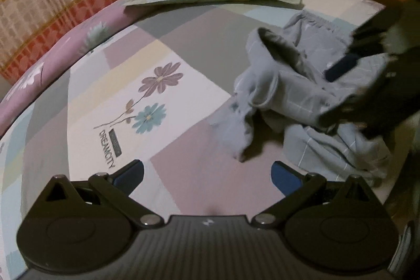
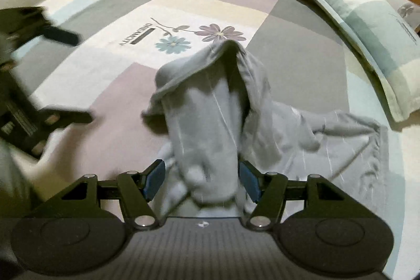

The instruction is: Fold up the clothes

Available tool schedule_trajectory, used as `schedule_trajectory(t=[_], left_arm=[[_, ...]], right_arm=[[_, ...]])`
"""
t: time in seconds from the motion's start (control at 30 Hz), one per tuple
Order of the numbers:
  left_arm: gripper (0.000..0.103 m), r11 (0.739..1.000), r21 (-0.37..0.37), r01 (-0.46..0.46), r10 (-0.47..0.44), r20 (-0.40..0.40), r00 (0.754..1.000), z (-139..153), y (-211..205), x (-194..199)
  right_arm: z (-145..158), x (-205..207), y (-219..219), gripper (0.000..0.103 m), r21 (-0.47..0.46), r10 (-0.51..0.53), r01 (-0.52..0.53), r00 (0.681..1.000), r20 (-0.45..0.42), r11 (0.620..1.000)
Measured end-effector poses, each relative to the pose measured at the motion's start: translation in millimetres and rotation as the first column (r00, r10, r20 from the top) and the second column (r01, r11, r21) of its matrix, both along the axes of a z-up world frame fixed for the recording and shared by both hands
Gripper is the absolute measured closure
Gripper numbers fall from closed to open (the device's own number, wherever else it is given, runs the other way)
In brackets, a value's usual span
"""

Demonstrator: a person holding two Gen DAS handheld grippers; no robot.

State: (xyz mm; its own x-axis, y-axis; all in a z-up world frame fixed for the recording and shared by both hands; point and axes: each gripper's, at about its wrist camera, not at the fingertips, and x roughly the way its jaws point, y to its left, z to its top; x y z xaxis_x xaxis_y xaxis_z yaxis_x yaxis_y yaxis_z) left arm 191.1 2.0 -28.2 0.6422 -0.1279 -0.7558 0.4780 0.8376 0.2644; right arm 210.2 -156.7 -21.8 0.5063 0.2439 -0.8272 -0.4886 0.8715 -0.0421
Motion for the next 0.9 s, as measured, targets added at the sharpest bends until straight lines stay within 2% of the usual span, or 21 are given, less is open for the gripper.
schedule_trajectory(t=[0.1,0.23,0.5,0.7,0.9], left_arm=[[0.001,1.0,-0.03,0.0,0.001,0.0,1.0,0.9,3.9,-2.4],[0.001,0.998,-0.057,0.011,-0.011,0.002,1.0,-2.1,3.3,-3.9],[0.001,0.992,-0.105,0.075,-0.079,-0.038,0.996,-22.6,-25.7,2.2],[0.001,0.982,-0.149,0.119,-0.131,-0.07,0.989,-34.3,-58.6,8.7],[0.001,0.989,-0.101,0.104,-0.11,-0.06,0.992,-52.6,-91.2,24.9]], right_arm=[[-17.0,24.0,6.9,0.036,-0.035,-0.039,0.039,0.999,0.003,0.999],[-16.6,44.2,-24.2,0.037,-0.031,-0.144,0.144,0.989,0.024,0.989],[-20.4,63.0,-107.7,0.036,-0.033,-0.386,0.388,0.922,0.039,0.921],[-22.2,32.9,-119.7,0.036,0.017,-0.358,0.357,0.933,0.032,0.934],[-17.0,3.4,-120.5,0.036,0.081,-0.342,0.34,0.94,0.01,0.937]])
